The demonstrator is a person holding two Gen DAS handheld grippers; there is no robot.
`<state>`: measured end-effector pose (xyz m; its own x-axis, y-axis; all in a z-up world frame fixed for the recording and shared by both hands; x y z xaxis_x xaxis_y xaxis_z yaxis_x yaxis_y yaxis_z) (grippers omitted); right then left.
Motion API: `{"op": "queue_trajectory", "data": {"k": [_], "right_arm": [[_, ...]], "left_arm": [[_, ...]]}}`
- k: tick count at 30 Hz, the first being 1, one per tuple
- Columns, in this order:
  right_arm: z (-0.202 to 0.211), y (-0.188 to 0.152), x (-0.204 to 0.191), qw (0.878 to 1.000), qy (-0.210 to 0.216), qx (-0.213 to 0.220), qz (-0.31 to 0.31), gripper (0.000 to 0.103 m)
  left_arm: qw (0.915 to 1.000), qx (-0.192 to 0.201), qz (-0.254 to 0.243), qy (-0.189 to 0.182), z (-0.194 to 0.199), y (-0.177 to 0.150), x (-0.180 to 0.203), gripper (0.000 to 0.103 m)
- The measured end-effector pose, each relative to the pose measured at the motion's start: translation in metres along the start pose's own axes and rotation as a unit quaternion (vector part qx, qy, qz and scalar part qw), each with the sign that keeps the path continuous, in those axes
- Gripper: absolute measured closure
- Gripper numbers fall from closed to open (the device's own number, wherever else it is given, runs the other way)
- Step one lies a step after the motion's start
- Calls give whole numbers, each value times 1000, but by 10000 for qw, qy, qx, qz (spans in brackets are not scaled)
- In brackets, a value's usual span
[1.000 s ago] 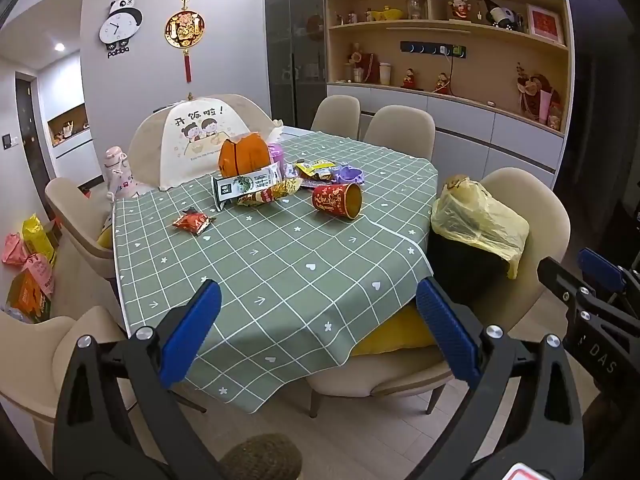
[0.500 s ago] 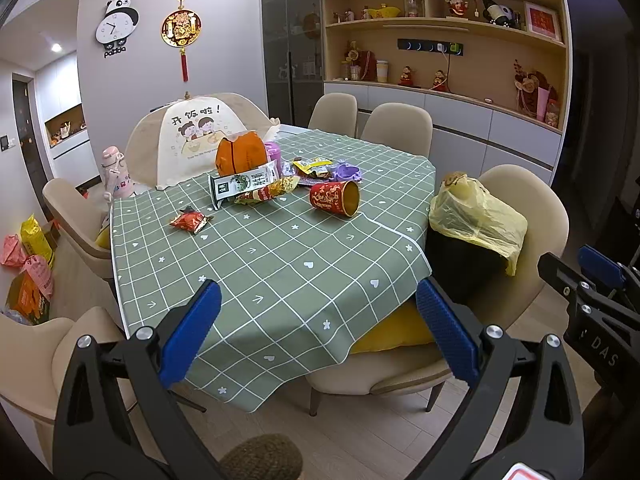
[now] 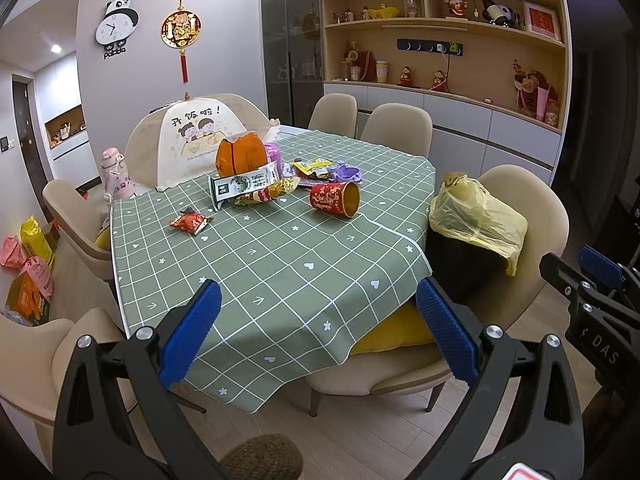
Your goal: Collect trash
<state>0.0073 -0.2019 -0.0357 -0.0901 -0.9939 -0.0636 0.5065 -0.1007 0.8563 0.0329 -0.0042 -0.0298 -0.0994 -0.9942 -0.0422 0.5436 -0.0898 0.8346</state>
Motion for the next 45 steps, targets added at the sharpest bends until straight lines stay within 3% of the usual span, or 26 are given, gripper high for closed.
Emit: {"op": "queue_trajectory", "data": {"k": [45], "right_arm": [[-4, 1, -1, 10000, -70, -60, 6, 41]], "left_arm": [[9999, -73, 64, -70, -4, -1, -5, 10]]}}
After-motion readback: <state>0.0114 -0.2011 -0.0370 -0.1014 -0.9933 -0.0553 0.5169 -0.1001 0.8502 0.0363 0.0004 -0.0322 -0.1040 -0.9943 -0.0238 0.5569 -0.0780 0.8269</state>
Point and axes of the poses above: each gripper's, at about its wrist camera, not at the fingertips, and z roughly against the way its jaws point, x to its right, y to its top, the point moved 4 cm from there along -z, roughly the way its jaws point
